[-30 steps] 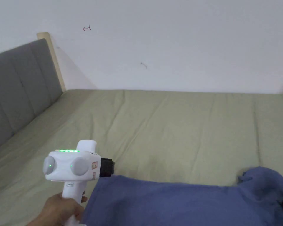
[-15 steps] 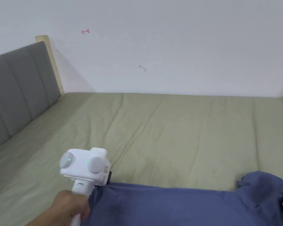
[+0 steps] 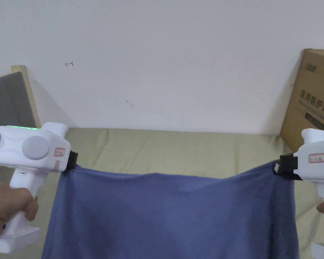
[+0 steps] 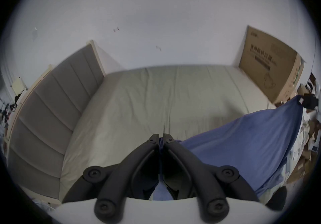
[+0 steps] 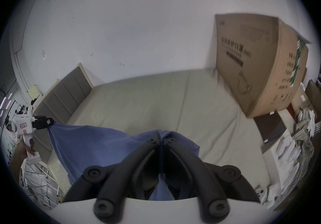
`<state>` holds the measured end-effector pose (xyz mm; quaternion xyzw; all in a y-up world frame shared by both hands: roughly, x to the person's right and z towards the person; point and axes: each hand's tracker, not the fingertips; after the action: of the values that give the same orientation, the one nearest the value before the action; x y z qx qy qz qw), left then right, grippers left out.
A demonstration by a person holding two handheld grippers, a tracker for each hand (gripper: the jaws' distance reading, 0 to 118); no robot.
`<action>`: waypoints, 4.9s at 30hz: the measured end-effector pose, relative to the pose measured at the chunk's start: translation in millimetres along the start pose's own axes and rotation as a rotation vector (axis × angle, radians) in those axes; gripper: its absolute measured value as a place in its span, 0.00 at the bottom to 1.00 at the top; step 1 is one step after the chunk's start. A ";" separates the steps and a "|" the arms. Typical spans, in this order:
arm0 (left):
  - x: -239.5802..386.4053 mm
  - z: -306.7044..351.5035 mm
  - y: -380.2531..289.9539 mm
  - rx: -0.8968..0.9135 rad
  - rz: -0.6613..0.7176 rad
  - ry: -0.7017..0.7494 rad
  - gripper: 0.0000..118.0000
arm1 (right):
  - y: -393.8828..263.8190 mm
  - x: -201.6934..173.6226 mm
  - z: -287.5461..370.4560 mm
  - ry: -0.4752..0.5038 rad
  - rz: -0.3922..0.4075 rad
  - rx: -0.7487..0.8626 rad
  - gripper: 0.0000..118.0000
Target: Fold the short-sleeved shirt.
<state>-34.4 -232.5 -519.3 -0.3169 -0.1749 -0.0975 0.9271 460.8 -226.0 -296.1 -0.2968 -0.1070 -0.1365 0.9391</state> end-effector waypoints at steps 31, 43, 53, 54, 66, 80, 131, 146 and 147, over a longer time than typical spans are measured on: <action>-4.4 116.1 216.1 0.338 0.103 0.151 0.02 | 240.9 -47.2 96.7 -0.119 0.011 0.382 0.02; -5.9 97.0 249.0 0.379 0.096 0.186 0.02 | 263.7 -56.9 67.7 -0.143 0.022 0.409 0.02; -22.8 67.3 227.1 0.388 0.120 0.161 0.02 | 245.5 -51.4 54.0 -0.123 0.017 0.393 0.02; -24.8 63.9 221.1 0.372 0.119 0.154 0.02 | 238.6 -50.1 53.0 -0.119 0.018 0.386 0.02; -13.9 34.8 62.6 0.242 0.135 0.044 0.02 | 88.2 -18.2 26.0 -0.030 0.012 0.200 0.02; 5.4 78.8 -183.6 0.025 0.101 -0.177 0.02 | -193.2 32.4 72.2 0.042 0.099 -0.065 0.02; 78.0 286.9 -312.4 0.493 -0.030 -0.136 0.00 | -307.2 -7.5 261.5 0.075 0.003 0.270 0.00; 82.2 282.2 -344.8 0.395 0.005 -0.191 0.00 | -340.4 42.7 118.9 -0.164 -0.071 -0.298 0.78; 85.1 281.0 -346.1 0.389 0.007 -0.189 0.00 | -348.3 49.1 104.2 -0.162 -0.078 -0.334 0.78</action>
<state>-130.8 -333.8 -87.6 -0.1405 -0.2752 -0.0284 0.9506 382.9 -448.4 -14.9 -0.4541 -0.1697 -0.1642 0.8591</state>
